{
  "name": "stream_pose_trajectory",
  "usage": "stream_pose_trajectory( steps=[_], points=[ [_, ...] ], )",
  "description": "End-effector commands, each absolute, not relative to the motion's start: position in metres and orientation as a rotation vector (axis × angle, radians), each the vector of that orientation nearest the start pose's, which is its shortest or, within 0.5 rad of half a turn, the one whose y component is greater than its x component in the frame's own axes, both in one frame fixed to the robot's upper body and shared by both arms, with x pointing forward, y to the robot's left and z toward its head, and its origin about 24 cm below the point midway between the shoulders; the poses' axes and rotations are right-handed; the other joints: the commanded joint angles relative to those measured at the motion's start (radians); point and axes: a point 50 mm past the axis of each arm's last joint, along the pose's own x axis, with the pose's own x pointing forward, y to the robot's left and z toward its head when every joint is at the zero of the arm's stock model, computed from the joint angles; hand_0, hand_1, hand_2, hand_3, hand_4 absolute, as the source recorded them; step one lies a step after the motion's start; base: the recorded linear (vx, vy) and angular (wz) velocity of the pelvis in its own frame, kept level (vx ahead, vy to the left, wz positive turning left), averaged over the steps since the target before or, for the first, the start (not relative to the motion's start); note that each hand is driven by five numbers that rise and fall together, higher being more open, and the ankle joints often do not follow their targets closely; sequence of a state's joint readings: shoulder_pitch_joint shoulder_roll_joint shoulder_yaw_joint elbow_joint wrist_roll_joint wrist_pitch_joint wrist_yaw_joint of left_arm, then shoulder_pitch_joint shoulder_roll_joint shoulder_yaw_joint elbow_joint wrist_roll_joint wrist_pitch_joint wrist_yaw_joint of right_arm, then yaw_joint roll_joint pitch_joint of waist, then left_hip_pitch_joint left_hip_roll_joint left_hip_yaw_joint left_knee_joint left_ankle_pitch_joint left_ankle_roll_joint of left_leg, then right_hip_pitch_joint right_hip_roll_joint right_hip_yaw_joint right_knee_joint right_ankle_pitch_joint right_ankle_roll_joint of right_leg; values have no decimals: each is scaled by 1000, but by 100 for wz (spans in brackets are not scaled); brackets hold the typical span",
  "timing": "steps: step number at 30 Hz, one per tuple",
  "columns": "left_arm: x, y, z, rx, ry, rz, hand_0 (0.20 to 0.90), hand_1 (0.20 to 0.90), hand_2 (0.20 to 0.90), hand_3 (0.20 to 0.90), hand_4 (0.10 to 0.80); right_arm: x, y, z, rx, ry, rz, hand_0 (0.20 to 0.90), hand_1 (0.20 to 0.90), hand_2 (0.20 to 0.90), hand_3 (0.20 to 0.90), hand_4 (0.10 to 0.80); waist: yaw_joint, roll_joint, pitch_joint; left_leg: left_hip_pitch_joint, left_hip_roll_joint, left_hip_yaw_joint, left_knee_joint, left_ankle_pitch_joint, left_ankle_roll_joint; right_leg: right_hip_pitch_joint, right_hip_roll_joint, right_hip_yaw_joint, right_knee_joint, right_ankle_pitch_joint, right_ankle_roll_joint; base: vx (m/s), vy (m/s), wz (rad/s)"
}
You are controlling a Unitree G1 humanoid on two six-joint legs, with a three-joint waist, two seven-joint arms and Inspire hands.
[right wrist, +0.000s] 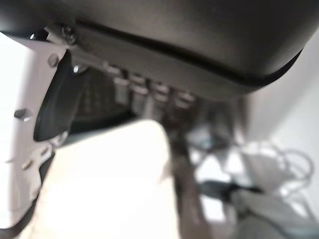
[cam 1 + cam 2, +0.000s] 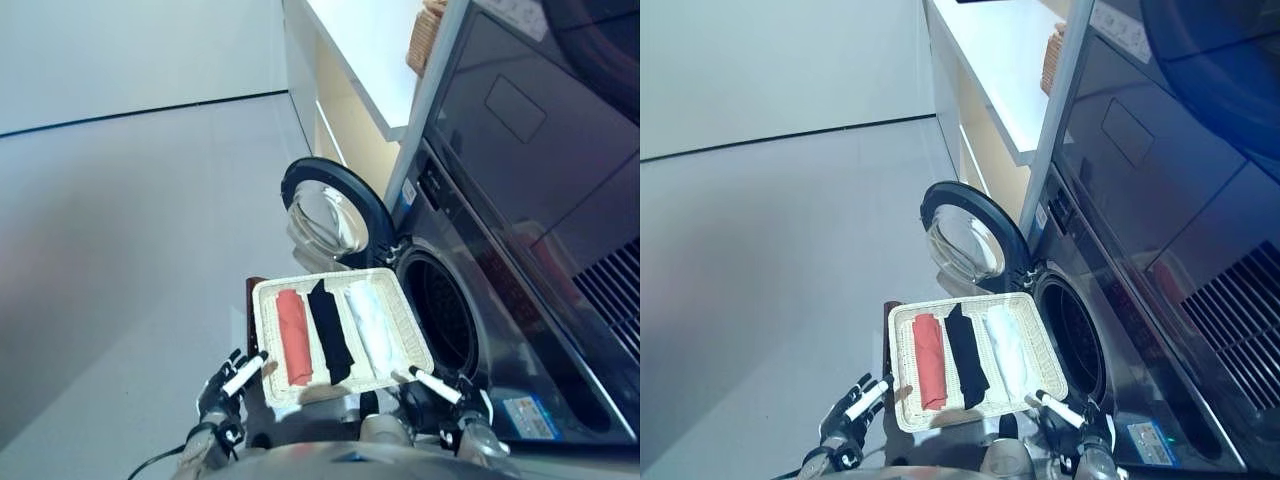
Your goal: Pick up the clothes and place them into the washing machine
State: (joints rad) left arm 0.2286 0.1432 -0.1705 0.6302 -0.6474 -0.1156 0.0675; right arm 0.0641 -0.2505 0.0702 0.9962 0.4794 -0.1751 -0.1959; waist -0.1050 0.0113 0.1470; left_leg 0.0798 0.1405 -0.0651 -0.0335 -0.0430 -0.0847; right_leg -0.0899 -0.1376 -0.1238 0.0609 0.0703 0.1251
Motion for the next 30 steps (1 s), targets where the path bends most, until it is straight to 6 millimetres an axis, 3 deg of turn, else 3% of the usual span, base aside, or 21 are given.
stream_pose_trajectory(
  steps=[1, 3, 6, 9, 11, 17, 23, 30],
  points=[
    [163, 194, -91, -389, 525, 244, 900, 900, 900, 900, 800, 146, -256, -123, 41, 733, -514, 900, 900, 900, 900, 800, -2, -34, 18, 9, 44, 9, 252, -36, -22, -160, -64, 47, 101, 53, 38, 54, -208, 87],
    [167, 189, -89, -393, 518, 209, 900, 900, 900, 900, 800, 148, -261, -121, 28, 732, -533, 900, 900, 900, 900, 800, 9, -35, 43, -66, 45, 10, 348, 24, -25, -131, -64, 17, 93, 38, 17, 8, -152, 93],
    [168, 186, -88, -379, 520, 187, 900, 900, 900, 900, 800, 159, -267, -113, 14, 688, -538, 900, 900, 900, 900, 800, 23, -29, 47, -150, 61, 40, 188, 41, -30, -102, -74, 9, 54, 19, 36, 34, 18, 29],
    [171, 184, -86, -346, 517, 162, 900, 900, 900, 900, 800, 167, -274, -106, -8, 656, -553, 900, 900, 900, 900, 800, 46, 2, 60, -228, 74, 66, 78, 141, -46, -84, -71, 25, 50, 4, 44, 113, 110, 19],
    [173, 185, -84, -333, 506, 145, 900, 900, 900, 900, 800, 170, -278, -105, -18, 658, -563, 900, 900, 900, 900, 800, 39, 14, 71, -243, 69, 104, 111, 120, -44, -94, -87, 34, 67, -1, 48, 27, 91, -21],
    [185, 201, -66, -314, 407, 166, 900, 900, 900, 900, 800, 204, -288, -83, -59, 566, -583, 900, 900, 900, 900, 800, 54, 23, 119, -351, 11, 147, 166, 92, -33, -201, -158, 72, 45, 59, 65, -105, 108, -19],
    [183, 198, -62, -343, 387, 143, 900, 900, 900, 900, 800, 230, -311, -62, -116, 546, -656, 900, 900, 900, 900, 800, 90, 40, 146, -426, -1, 140, 192, 79, -28, -256, -197, 61, 13, 96, 80, -25, 24, -6],
    [188, 188, -56, -356, 365, 64, 900, 900, 900, 900, 800, 250, -338, -35, -186, 529, -739, 900, 900, 900, 900, 800, 131, 61, 173, -464, -7, 129, 184, 87, -29, -294, -210, 39, 23, 98, 89, 3, 21, 8]
  ],
)
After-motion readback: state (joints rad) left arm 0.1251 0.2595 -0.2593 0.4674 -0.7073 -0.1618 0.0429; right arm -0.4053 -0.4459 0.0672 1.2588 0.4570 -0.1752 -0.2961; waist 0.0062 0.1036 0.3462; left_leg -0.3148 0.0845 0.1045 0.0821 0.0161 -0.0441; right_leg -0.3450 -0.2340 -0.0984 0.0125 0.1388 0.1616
